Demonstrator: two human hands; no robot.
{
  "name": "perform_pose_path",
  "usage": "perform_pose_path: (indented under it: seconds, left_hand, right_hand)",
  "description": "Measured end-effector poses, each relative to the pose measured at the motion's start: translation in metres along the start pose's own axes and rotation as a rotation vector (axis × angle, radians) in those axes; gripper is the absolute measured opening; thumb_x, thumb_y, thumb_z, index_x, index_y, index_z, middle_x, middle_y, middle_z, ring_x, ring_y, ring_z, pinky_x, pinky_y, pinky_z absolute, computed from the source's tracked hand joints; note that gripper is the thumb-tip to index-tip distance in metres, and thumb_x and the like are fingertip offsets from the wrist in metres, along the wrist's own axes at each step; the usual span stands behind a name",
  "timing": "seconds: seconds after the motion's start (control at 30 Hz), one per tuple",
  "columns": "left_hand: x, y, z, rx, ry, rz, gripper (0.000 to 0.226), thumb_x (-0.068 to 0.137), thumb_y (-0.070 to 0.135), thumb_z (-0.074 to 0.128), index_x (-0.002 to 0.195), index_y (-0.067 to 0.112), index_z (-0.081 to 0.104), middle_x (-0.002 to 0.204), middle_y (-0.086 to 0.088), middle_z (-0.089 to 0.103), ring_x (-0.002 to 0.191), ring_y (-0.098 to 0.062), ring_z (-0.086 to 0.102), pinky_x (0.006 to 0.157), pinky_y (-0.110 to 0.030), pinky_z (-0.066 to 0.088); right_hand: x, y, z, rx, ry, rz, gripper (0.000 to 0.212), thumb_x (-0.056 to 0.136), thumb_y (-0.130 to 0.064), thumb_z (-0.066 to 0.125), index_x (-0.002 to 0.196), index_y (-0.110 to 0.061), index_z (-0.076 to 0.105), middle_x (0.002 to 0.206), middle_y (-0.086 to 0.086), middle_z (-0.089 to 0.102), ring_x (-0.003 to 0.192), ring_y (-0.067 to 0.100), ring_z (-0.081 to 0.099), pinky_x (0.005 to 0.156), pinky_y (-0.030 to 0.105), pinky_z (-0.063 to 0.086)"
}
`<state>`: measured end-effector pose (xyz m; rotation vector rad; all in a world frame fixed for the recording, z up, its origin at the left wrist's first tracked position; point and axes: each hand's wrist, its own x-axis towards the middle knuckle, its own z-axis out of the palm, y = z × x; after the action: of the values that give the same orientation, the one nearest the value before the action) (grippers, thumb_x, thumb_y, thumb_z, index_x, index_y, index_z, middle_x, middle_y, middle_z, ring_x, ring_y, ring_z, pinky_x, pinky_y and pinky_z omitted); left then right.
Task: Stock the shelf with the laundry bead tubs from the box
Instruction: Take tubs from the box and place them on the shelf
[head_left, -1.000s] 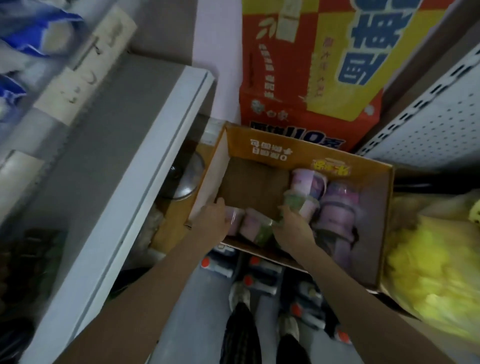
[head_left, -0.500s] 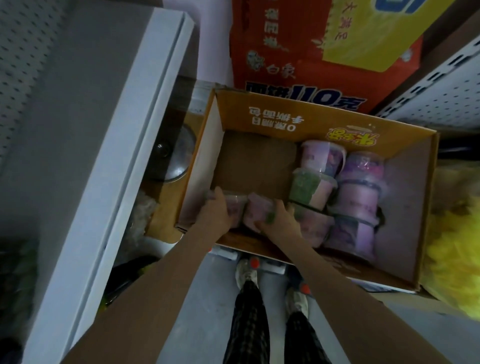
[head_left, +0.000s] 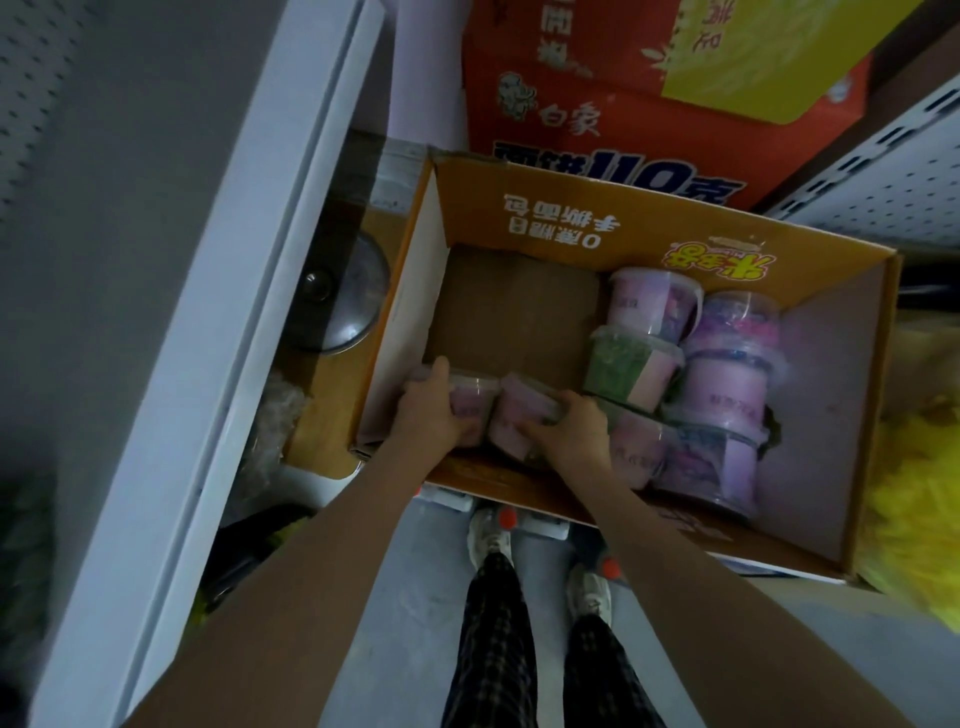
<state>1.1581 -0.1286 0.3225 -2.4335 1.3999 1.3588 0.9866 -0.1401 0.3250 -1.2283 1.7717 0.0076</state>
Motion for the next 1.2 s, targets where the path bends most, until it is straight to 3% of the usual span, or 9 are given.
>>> perform_pose_path:
  seconds: [0.23, 0.3, 0.4, 0.57, 0.7, 0.87, 1.0, 1.1, 1.2]
  left_hand:
    - [-0.022, 0.015, -0.026, -0.024, 0.152, 0.078, 0.069, 0.069, 0.031, 0.078, 0.124, 0.023, 0.037, 0.118, -0.004, 0.052, 0.111, -0.025, 0.054, 0.084, -0.035, 0.045]
    - [-0.034, 0.021, -0.036, -0.069, 0.182, 0.142, 0.064, 0.07, 0.031, 0.077, 0.122, 0.024, 0.039, 0.119, 0.0, 0.054, 0.11, -0.02, 0.055, 0.087, -0.034, 0.048]
    - [-0.055, 0.033, -0.051, -0.159, 0.197, 0.227, 0.069, 0.068, 0.033, 0.08, 0.125, 0.023, 0.041, 0.118, 0.001, 0.056, 0.107, -0.017, 0.057, 0.087, -0.035, 0.053]
    - [-0.098, 0.06, -0.083, -0.258, 0.336, 0.341, 0.078, 0.067, 0.034, 0.082, 0.131, 0.022, 0.039, 0.117, 0.008, 0.051, 0.103, -0.011, 0.057, 0.076, -0.013, 0.049]
    - [-0.141, 0.077, -0.119, -0.255, 0.464, 0.328, 0.08, 0.061, 0.045, 0.08, 0.126, 0.032, 0.034, 0.117, -0.007, 0.056, 0.098, -0.022, 0.061, 0.079, -0.04, 0.057]
    - [-0.21, 0.097, -0.158, -0.252, 0.669, 0.385, 0.075, 0.067, 0.037, 0.08, 0.127, 0.025, 0.038, 0.108, -0.005, 0.057, 0.091, -0.018, 0.059, 0.072, -0.029, 0.052]
    - [-0.267, 0.106, -0.185, -0.266, 0.815, 0.419, 0.071, 0.065, 0.034, 0.081, 0.122, 0.027, 0.04, 0.11, -0.009, 0.058, 0.094, -0.021, 0.06, 0.081, -0.035, 0.054]
    - [-0.308, 0.108, -0.202, -0.292, 0.895, 0.413, 0.074, 0.063, 0.035, 0.082, 0.123, 0.031, 0.038, 0.116, -0.009, 0.056, 0.099, -0.022, 0.059, 0.087, -0.04, 0.053]
    - [-0.352, 0.11, -0.218, -0.324, 1.0, 0.414, 0.076, 0.062, 0.036, 0.082, 0.122, 0.035, 0.037, 0.118, -0.005, 0.055, 0.098, -0.017, 0.058, 0.085, -0.035, 0.052]
  right_hand:
    - [-0.023, -0.018, -0.028, 0.089, 0.068, -0.069, 0.053, 0.076, -0.028, 0.076, 0.125, -0.019, 0.057, 0.11, -0.001, 0.066, 0.084, 0.006, 0.055, 0.056, 0.01, 0.035]
    - [-0.032, -0.024, -0.04, 0.116, 0.105, -0.118, 0.051, 0.075, -0.027, 0.076, 0.123, -0.022, 0.058, 0.11, -0.005, 0.066, 0.087, 0.006, 0.058, 0.064, 0.014, 0.045]
    - [-0.051, -0.033, -0.064, 0.2, 0.154, -0.189, 0.051, 0.072, -0.026, 0.079, 0.119, -0.025, 0.06, 0.112, -0.008, 0.063, 0.102, 0.012, 0.059, 0.091, 0.035, 0.051]
    - [-0.083, -0.053, -0.112, 0.206, 0.245, -0.321, 0.048, 0.075, -0.018, 0.077, 0.119, -0.02, 0.058, 0.115, -0.004, 0.061, 0.106, 0.015, 0.058, 0.094, 0.036, 0.049]
    - [-0.11, -0.073, -0.149, 0.173, 0.298, -0.433, 0.05, 0.073, -0.023, 0.079, 0.12, -0.014, 0.062, 0.12, -0.002, 0.057, 0.111, 0.016, 0.054, 0.093, 0.024, 0.039]
    - [-0.152, -0.1, -0.191, 0.151, 0.357, -0.597, 0.055, 0.072, -0.031, 0.079, 0.121, -0.016, 0.062, 0.127, 0.002, 0.056, 0.114, 0.021, 0.054, 0.088, 0.025, 0.038]
    - [-0.194, -0.123, -0.222, 0.135, 0.394, -0.753, 0.055, 0.074, -0.03, 0.078, 0.124, -0.015, 0.059, 0.13, 0.002, 0.054, 0.117, 0.018, 0.051, 0.092, 0.02, 0.035]
    - [-0.228, -0.14, -0.242, 0.184, 0.347, -0.883, 0.055, 0.076, -0.02, 0.077, 0.126, -0.01, 0.056, 0.126, -0.002, 0.053, 0.115, 0.012, 0.048, 0.091, 0.008, 0.033]
    - [-0.256, -0.155, -0.257, 0.177, 0.392, -0.992, 0.055, 0.072, -0.024, 0.08, 0.122, -0.015, 0.06, 0.129, 0.001, 0.054, 0.118, 0.016, 0.05, 0.095, 0.019, 0.034]
